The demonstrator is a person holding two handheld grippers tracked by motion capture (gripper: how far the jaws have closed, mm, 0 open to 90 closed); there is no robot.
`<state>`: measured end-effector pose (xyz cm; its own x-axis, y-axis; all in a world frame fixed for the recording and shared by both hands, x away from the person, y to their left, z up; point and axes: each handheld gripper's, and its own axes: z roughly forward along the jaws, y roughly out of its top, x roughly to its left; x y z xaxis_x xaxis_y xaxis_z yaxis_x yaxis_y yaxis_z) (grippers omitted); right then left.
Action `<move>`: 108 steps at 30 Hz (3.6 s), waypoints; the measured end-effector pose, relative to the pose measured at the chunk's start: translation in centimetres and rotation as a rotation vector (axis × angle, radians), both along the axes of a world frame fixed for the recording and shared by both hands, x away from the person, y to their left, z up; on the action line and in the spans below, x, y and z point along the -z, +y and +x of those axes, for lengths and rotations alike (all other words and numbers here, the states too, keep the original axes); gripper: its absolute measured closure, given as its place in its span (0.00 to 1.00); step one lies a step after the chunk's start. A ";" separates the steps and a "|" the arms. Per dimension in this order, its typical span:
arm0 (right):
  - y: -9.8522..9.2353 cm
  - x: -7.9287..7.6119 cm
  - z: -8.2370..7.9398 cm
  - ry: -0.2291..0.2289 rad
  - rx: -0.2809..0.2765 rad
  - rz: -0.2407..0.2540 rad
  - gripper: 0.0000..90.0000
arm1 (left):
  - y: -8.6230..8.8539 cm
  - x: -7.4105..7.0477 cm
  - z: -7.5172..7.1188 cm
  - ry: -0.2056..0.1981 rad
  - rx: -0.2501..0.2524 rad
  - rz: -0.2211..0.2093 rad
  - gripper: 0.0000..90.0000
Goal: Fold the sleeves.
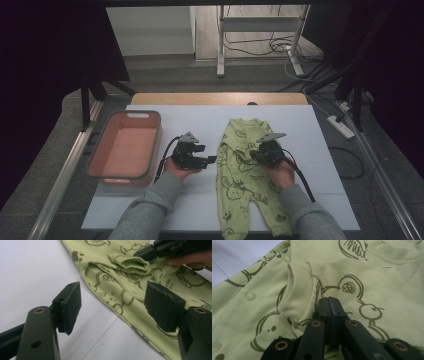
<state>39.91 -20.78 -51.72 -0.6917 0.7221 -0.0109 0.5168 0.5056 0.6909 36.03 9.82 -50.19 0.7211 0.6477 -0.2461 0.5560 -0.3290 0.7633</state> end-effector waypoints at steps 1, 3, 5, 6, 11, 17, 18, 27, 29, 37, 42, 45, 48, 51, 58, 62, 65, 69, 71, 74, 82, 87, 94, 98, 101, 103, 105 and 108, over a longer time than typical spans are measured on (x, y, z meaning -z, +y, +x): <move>0.0 0.0 0.0 0.000 0.001 0.005 1.00 | 0.0 0.0 0.0 0.000 0.000 0.000 0.34; 0.0 0.0 -0.1 -0.001 -0.001 0.004 1.00 | 0.0 0.0 0.0 0.000 -0.001 -0.003 0.34; 0.1 -0.1 -0.2 -0.008 -0.002 0.008 1.00 | 0.0 0.0 0.0 -0.001 -0.001 -0.003 0.34; 0.0 -0.3 -0.3 -0.016 -0.010 0.010 1.00 | 0.0 0.0 0.0 -0.001 -0.001 -0.003 0.34; 0.2 -1.0 -0.8 -0.050 -0.033 0.046 1.00 | 0.0 0.0 0.1 -0.001 0.001 -0.002 0.34; 0.7 -1.0 -1.3 -0.037 -0.059 0.036 1.00 | 0.0 0.0 0.1 -0.002 0.001 0.000 0.34; 0.8 -0.9 -1.3 -0.036 -0.061 0.029 1.00 | 0.0 0.0 0.1 -0.002 0.000 -0.002 0.34; 1.1 -0.2 -1.5 -0.035 -0.057 -0.001 1.00 | 0.0 0.0 0.1 -0.003 -0.001 -0.001 0.34; 1.1 -0.3 -1.5 -0.036 -0.054 -0.005 1.00 | 0.0 0.0 0.1 -0.003 -0.001 0.000 0.34; 0.9 -1.0 -1.7 -0.075 -0.062 0.025 1.00 | 0.1 0.0 0.1 -0.006 -0.008 0.000 0.34; 0.9 -1.3 -2.1 -0.077 -0.077 0.036 1.00 | 0.1 0.0 0.1 -0.007 -0.004 0.004 0.34; 1.1 -1.2 -2.3 -0.074 -0.089 0.032 1.00 | 0.0 0.0 0.1 -0.007 -0.005 0.005 0.34; 1.2 -1.3 -2.5 -0.075 -0.094 0.039 1.00 | 0.0 0.0 0.1 -0.008 -0.006 0.004 0.33; 1.3 -1.6 -2.9 -0.077 -0.100 0.059 1.00 | 0.0 0.0 0.1 -0.014 -0.010 0.015 0.34; 1.9 -2.7 -5.0 -0.114 -0.149 0.083 0.98 | -0.5 0.0 0.2 -0.012 -0.018 0.002 0.33; 2.3 -3.2 -6.5 -0.138 -0.161 0.095 0.87 | -0.7 0.1 0.5 -0.014 -0.030 -0.005 0.33; 2.3 -3.2 -7.0 -0.134 -0.154 0.116 0.81 | -0.9 0.2 0.8 -0.008 -0.043 -0.003 0.34; 2.6 -3.0 -7.8 -0.116 -0.152 0.143 0.74 | -1.3 0.1 1.4 -0.009 -0.051 0.009 0.34; 2.7 -2.9 -8.2 -0.113 -0.151 0.148 0.70 | -1.4 0.1 1.5 -0.010 -0.052 0.016 0.34; 3.0 -2.7 -8.6 -0.099 -0.149 0.154 0.65 | -1.7 0.2 2.2 -0.004 -0.070 0.007 0.35; 4.4 -2.0 -9.4 -0.068 -0.172 0.171 0.58 | -2.7 1.4 5.0 0.039 -0.103 0.017 0.41; 5.7 -1.4 -9.7 -0.049 -0.206 0.158 0.56 | -3.6 2.0 6.6 0.039 -0.111 0.058 0.45; 5.9 -1.2 -9.8 -0.045 -0.213 0.164 0.56 | -4.7 3.0 7.9 0.056 -0.099 0.095 0.49; 5.8 -1.2 -9.7 -0.036 -0.208 0.178 0.56 | -5.0 3.5 8.1 0.059 -0.066 0.096 0.61; 6.0 -1.1 -9.8 -0.033 -0.215 0.180 0.56 | -5.2 3.7 8.2 0.069 -0.053 0.086 0.73; 6.5 -1.2 -10.1 -0.012 -0.233 0.193 0.56 | -5.2 3.7 8.2 0.061 -0.045 0.094 0.81; 7.1 -1.2 -10.4 -0.009 -0.248 0.193 0.56 | -5.2 3.6 8.2 0.057 -0.044 0.092 0.86; 8.2 -0.9 -10.9 0.010 -0.283 0.181 0.56 | -5.1 3.6 8.2 0.057 -0.046 0.088 0.89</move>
